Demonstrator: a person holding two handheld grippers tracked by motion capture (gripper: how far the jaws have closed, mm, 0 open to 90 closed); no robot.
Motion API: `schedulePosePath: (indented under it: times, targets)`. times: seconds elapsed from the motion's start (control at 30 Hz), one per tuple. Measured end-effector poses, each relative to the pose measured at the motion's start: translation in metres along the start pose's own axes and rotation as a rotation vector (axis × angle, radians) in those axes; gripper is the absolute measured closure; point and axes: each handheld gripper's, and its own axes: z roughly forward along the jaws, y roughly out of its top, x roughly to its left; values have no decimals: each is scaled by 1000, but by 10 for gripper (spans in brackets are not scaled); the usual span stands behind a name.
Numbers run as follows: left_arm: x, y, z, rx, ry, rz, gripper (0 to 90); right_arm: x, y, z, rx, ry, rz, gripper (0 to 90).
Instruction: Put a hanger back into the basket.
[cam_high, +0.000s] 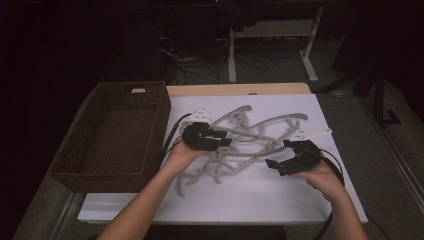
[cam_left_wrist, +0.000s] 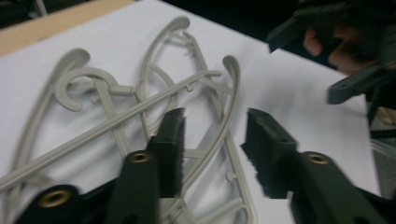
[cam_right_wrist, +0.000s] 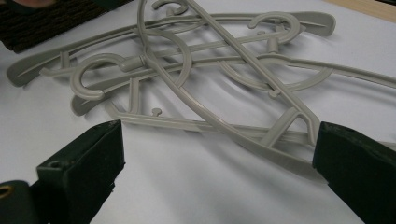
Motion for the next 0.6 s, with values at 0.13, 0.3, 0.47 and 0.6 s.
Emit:
schedulePosePath:
  times: [0.13, 0.3, 0.47, 0.6]
  targets:
    - [2, 0, 25, 43, -5, 3, 747, 0, 0, 0, 1, 2, -2, 18]
    - [0, 1, 51, 93, -9, 29, 899, 0, 0, 0, 2, 5, -1, 18]
    - [-5, 5, 74, 131, -2, 45, 900, 0, 0, 0, 3, 7, -3, 18]
    - [-8, 5, 89, 179, 15, 56, 900, 0, 0, 0, 3, 8, -2, 18]
